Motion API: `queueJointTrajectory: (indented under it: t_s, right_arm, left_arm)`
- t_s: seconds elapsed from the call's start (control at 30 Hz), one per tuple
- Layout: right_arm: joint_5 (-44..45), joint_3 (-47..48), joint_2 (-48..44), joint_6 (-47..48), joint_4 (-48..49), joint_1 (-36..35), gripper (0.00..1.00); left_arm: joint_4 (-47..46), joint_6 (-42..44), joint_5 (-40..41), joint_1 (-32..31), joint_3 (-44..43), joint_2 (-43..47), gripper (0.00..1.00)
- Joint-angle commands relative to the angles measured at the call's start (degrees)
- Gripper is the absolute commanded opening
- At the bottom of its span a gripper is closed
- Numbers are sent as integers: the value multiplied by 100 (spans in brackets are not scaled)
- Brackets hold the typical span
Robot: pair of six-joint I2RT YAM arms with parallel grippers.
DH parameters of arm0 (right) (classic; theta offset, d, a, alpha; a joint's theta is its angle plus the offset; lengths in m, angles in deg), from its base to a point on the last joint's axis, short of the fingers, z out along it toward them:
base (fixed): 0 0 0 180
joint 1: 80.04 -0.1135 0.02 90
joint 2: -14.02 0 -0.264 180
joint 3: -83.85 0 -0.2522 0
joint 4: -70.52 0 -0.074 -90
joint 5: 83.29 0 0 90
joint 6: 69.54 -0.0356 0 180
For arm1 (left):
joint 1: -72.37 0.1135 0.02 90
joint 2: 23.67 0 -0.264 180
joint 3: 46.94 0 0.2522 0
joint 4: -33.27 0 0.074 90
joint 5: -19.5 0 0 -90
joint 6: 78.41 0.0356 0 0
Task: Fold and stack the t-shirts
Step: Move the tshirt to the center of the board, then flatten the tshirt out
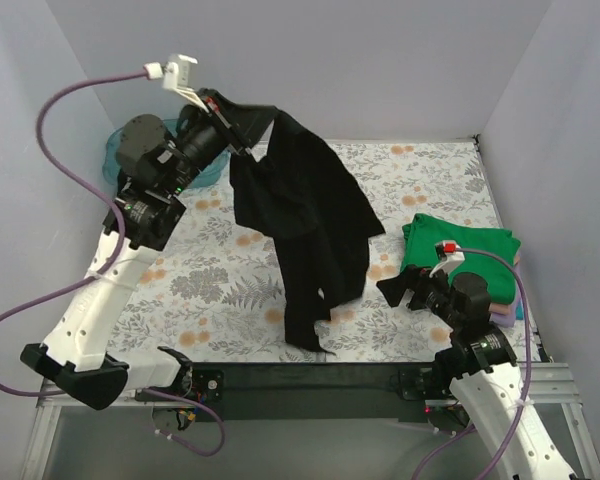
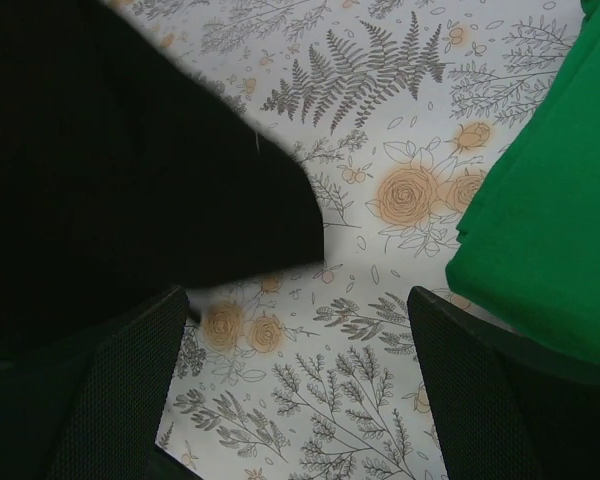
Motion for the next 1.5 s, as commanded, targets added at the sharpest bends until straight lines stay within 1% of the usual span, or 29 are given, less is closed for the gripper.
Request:
queueJointTrajectory:
  t_s: [0.0,0.03,0.07,0.1,0.13,0.2,0.23,0.3,0.43,0.47,0.53,0.63,0.7,0.77,0.8,0.83,0.87,0.93,1.07,1.1,1.17,1.23,1.27,1.3,1.33,1.37,1.4,1.43,1.47]
  right_arm:
    - [244,315,-182,-166,-312,-3,96]
    - [262,333,-157,-149,-348,-12,96]
    - [271,385,-121,-96,-470,-12,96]
    - [245,386,-60,-70,-514,-12,97]
    - [219,447,123,-35,-593,-12,96]
    - [166,535,370,123,-768,-12,96]
    - [122,640,641,211,-822,-21,96]
    - [34,746,993,369,-927,-29,96]
    - [121,738,1442,370,-770,-222,96]
    - [235,729,1591,344,-735,-371,96]
    - [655,746,1951,195,-726,-644,95]
    - [1113,921,2548,10,-735,-1337,89]
    - [1815,1001,2831,-349,-831,-1916,87]
    - [2116,992,3147,-508,-736,-2146,85]
    - [2186,1071,3557,-648,-517,-2383,76]
    - [2248,1080,3614,-650,-515,-2411,73]
    - [2301,1098,3658,-745,-506,-2437,69]
    - [2354,1063,3720,-781,-471,-2481,64]
    - [2372,957,3746,-878,-366,-2490,63]
    - [2319,931,3755,-895,-305,-2499,61]
    - [2328,870,3737,-931,-252,-2499,55]
    - [2362,843,3676,-931,-216,-2499,43]
    - [2389,834,3624,-931,-216,-2508,38]
    - [2389,834,3606,-922,-225,-2508,28]
    - [2424,843,3579,-905,-225,-2508,24]
    - [2450,860,3509,-913,-225,-2508,18]
    - [2512,887,3474,-878,-225,-2508,5]
    - [2556,948,3430,-800,-242,-2508,1]
    - [2626,1122,3325,-755,-390,-2508,1]
  left_arm:
    - [-57,-343,39,1,1187,135,0]
    - [-66,-378,188,1,1575,249,0]
    - [-109,-456,564,1,2267,294,6]
    - [-92,-518,768,1,2656,294,10]
    - [-40,-571,1031,1,2956,225,19]
    - [266,-1043,1977,45,3710,84,45]
    - [372,-1107,2087,71,3872,-125,61]
    - [845,-1457,2367,220,4127,-337,73]
    - [1094,-1617,2475,247,4575,-94,75]
    - [1103,-1600,2466,247,4785,55,85]
    - [1130,-1688,2624,247,5050,162,87]
    - [1007,-1381,2405,247,5086,-21,87]
    - [901,-1214,2011,247,5086,-241,87]
    - [717,-1091,1825,247,5121,-461,87]
    - [290,-899,1337,238,5113,-862,87]
    - [286,-897,1332,238,5112,-944,87]
    - [146,-862,949,230,5121,-1006,87]
    - [49,-818,893,221,5139,-1198,87]
    - [22,-809,1068,194,4999,-1726,87]
    - [39,-835,1190,194,4911,-1814,87]
    - [92,-835,1200,186,4849,-2016,70]
    - [145,-896,1253,186,4788,-2044,48]
    - [188,-905,1253,186,4779,-1974,35]
    - [206,-905,1244,186,4778,-1904,28]
    - [215,-932,1488,186,4778,-1825,18]
    - [259,-932,1534,186,4770,-1754,0]
    - [294,-949,1578,186,4761,-1536,0]
    - [329,-941,1648,186,4752,-1403,0]
    - [399,-932,1692,186,4726,-1245,0]
